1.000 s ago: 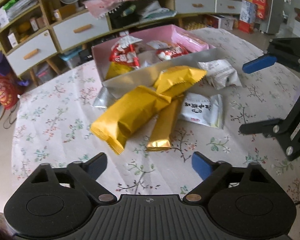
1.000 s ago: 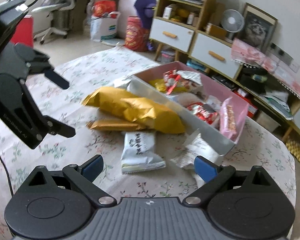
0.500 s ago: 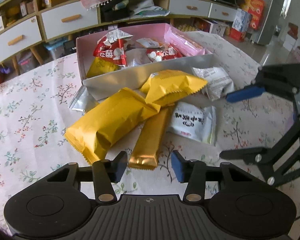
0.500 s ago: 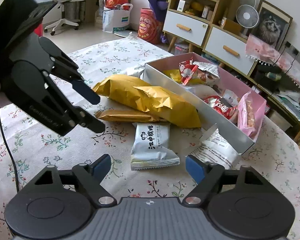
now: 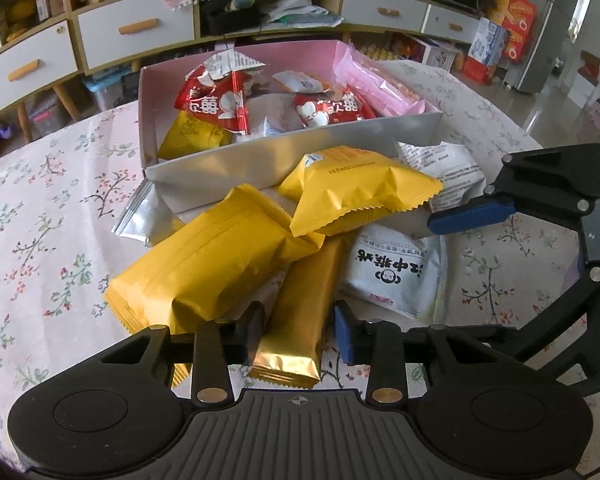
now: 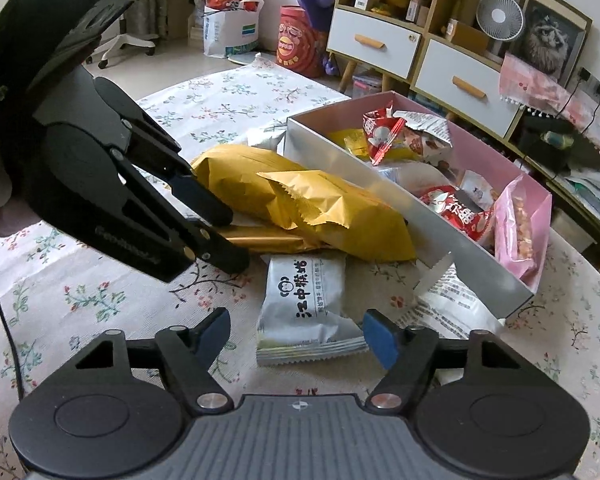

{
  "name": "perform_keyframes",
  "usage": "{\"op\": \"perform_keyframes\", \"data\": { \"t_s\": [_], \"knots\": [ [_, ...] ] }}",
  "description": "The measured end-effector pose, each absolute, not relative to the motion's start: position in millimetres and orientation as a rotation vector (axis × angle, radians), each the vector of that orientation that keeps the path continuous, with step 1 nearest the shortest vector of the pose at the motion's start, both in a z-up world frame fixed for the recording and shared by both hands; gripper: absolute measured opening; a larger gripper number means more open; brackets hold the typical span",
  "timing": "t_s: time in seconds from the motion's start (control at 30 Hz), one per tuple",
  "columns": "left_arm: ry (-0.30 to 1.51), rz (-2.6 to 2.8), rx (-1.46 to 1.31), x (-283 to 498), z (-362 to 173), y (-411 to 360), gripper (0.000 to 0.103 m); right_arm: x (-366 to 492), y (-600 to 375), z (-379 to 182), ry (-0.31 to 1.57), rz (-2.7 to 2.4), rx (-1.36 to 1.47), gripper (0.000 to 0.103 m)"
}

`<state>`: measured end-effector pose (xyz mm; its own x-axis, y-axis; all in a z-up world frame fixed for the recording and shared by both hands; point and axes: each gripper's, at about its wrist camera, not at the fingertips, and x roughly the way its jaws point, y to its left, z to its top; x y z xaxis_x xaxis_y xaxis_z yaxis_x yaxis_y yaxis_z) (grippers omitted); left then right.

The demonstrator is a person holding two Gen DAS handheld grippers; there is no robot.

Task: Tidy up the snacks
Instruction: 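Grasp the thin gold bar with the left gripper while the right grasps a white printed pouch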

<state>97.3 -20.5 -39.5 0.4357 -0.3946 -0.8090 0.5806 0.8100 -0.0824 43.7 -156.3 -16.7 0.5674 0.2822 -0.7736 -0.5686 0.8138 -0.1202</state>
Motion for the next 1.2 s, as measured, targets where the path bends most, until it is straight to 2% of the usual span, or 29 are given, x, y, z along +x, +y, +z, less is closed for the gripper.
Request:
{"op": "perform_keyframes", "data": {
  "t_s": [0.43,0.57,0.83,0.87,0.93,1.2],
  "knots": [
    [0.91,-0.601,0.3,92.9,-39.7,-31.1,0.026,60.7,-154.5,-27.0,0.865,0.489,-0.334,0.04],
    [0.906,-0.591,0.313,90.6,-39.1,-32.4,0.024,61.1,-152.5,-25.7,0.864,0.49,-0.332,0.034],
    [0.896,-0.581,0.341,84.5,-37.4,-32.4,0.022,57.7,-153.6,-21.7,0.864,0.489,-0.349,0.03],
    [0.893,-0.58,0.344,83.9,-36.9,-32.1,0.021,57.2,-154.6,-20.7,0.863,0.489,-0.347,0.026],
    [0.889,-0.579,0.344,82.7,-35.5,-31.4,0.019,56.3,-156.9,-18.9,0.863,0.486,-0.343,0.025],
    [0.874,-0.578,0.357,73.8,-31.3,-29.0,0.009,52.5,-164.9,-13.4,0.86,0.478,-0.339,0.023]
  ]
}}
